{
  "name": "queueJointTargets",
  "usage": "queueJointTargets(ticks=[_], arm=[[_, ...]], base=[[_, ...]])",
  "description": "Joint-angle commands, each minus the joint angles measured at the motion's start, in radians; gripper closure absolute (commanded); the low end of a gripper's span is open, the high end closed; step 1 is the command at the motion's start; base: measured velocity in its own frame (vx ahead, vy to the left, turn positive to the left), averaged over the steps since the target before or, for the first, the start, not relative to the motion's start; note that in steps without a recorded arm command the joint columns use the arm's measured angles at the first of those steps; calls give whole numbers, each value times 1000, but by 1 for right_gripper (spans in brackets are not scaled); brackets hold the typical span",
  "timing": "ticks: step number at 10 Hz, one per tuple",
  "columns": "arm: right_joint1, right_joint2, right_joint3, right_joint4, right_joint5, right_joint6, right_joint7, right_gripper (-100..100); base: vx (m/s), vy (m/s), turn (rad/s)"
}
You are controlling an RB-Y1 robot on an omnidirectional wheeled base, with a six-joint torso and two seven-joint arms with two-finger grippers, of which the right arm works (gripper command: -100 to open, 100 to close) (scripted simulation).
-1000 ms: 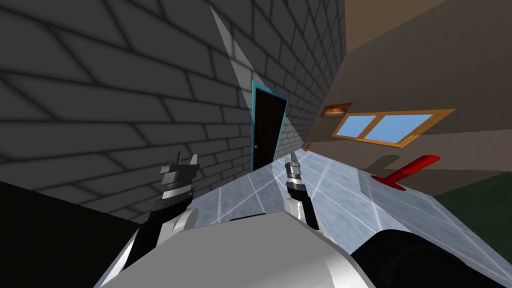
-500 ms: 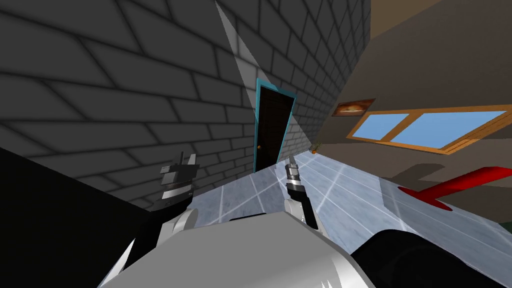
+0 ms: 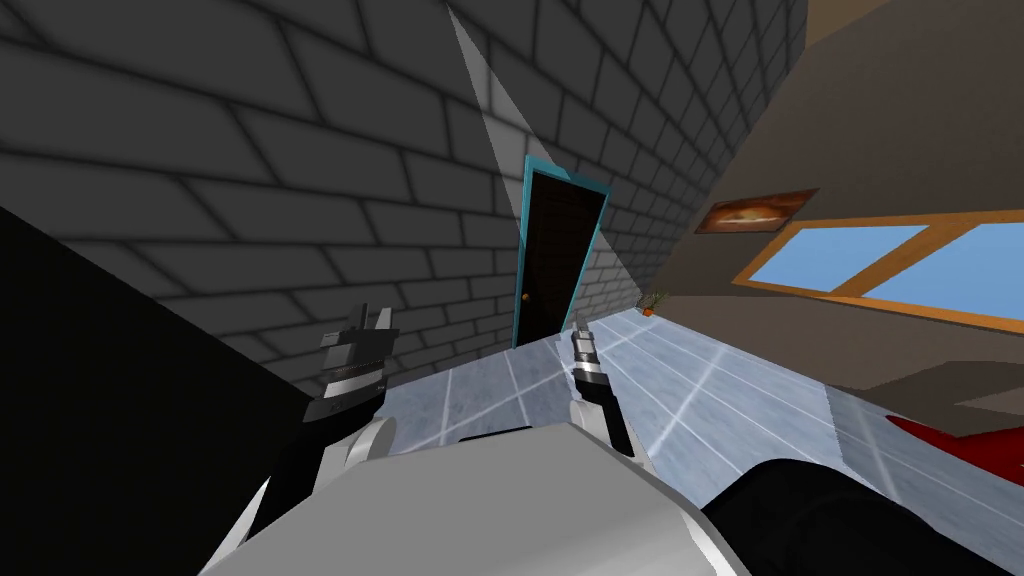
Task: Pull the door open
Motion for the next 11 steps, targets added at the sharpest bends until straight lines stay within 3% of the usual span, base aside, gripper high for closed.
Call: queueJointTargets(ticks=[1,11], arm=[[-3,-9,-7,34,-12,-14,36,-100],[-19,-50,-47,248,-93,-89,292,-100]], base=[[57,-50,181],[65,-66,205]])
